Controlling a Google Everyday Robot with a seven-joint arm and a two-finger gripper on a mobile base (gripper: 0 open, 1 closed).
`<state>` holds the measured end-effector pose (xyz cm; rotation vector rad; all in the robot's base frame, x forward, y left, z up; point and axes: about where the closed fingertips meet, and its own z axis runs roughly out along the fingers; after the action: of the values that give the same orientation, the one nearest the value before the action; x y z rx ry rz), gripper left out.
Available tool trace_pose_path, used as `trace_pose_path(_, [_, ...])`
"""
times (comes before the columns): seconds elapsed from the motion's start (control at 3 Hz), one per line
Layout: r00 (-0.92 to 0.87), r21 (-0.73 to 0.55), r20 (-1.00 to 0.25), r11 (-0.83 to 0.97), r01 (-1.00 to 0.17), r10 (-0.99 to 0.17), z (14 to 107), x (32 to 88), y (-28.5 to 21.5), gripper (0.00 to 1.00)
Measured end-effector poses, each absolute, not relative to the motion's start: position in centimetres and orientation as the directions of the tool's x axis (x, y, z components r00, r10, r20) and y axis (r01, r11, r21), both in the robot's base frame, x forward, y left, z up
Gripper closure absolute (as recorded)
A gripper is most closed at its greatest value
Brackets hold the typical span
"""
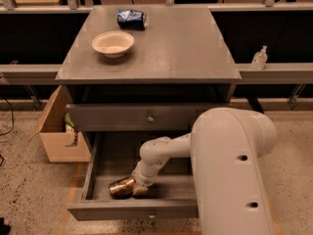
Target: Pick orange can from middle drawer and place on counter
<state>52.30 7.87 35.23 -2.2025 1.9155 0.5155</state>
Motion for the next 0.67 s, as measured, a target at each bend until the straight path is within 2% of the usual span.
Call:
trace_pose_path(0.33, [0.111, 0.092, -0.37, -0.156, -0.984, -0.922, 35.2, 52.3, 7.9, 1.0])
trace_pose_path(0.67, [0.113, 0.026, -0.351, -0.13, -0.991, -0.93, 38.2, 52.1, 5.7, 1.0])
